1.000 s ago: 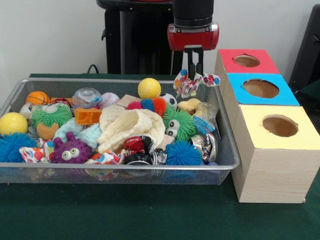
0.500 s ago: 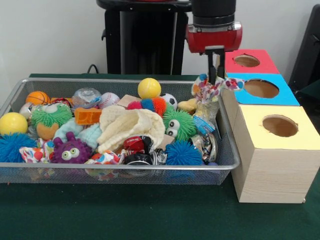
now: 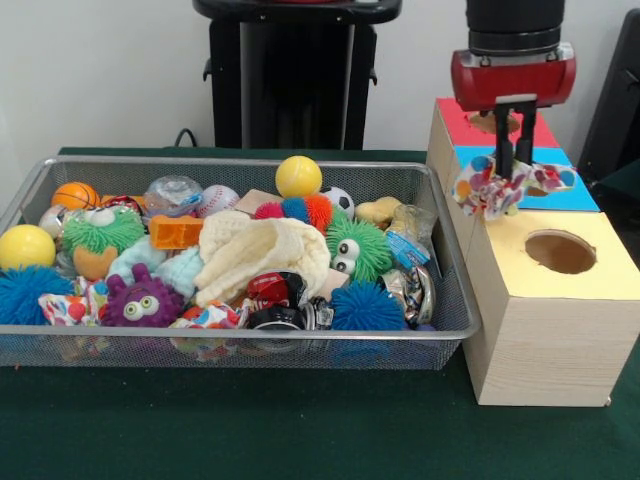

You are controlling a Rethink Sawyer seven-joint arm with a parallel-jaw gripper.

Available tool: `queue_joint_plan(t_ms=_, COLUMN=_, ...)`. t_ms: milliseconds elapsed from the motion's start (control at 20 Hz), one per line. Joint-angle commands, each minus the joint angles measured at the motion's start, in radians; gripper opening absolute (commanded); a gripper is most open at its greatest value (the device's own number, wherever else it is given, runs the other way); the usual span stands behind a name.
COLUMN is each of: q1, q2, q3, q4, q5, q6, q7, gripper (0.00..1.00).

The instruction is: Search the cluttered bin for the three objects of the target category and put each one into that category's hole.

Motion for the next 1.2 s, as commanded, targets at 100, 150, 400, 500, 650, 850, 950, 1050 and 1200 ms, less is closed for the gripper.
queue_joint_plan(t_ms=100, q1=0.067, q2=0.082, q3=-0.08, q4=-0.125, q5=0.088, q6=0.095, q7=0.325, gripper=0.0)
queue_joint_plan(t_ms=150, q1=0.079, q2=0.086, q3=-0.086, q4=-0.129, q5=0.096, q6=0.09, q7=0.332, gripper=0.0)
queue_joint_plan(t_ms=400, q1=0.095, q2=0.11, q3=-0.087, q4=-0.114, q5=0.122, q6=0.025, q7=0.325, gripper=0.0)
queue_joint_plan(t_ms=500, q1=0.096, q2=0.113, q3=-0.083, q4=-0.107, q5=0.132, q6=0.008, q7=0.326, gripper=0.0)
queue_joint_plan(t_ms=650, q1=0.094, q2=0.117, q3=-0.075, q4=-0.097, q5=0.142, q6=-0.017, q7=0.326, gripper=0.0)
queue_joint_plan(t_ms=850, q1=0.093, q2=0.127, q3=-0.063, q4=-0.09, q5=0.158, q6=-0.06, q7=0.327, gripper=0.0)
queue_joint_plan(t_ms=950, q1=0.094, q2=0.133, q3=-0.058, q4=-0.093, q5=0.161, q6=-0.071, q7=0.319, gripper=0.0)
queue_joint_plan(t_ms=1050, q1=0.09, q2=0.141, q3=-0.052, q4=-0.09, q5=0.165, q6=-0.089, q7=0.317, gripper=0.0)
queue_joint_plan(t_ms=1200, q1=0.081, q2=0.149, q3=-0.039, q4=-0.086, q5=0.168, q6=-0.116, q7=0.309, gripper=0.0)
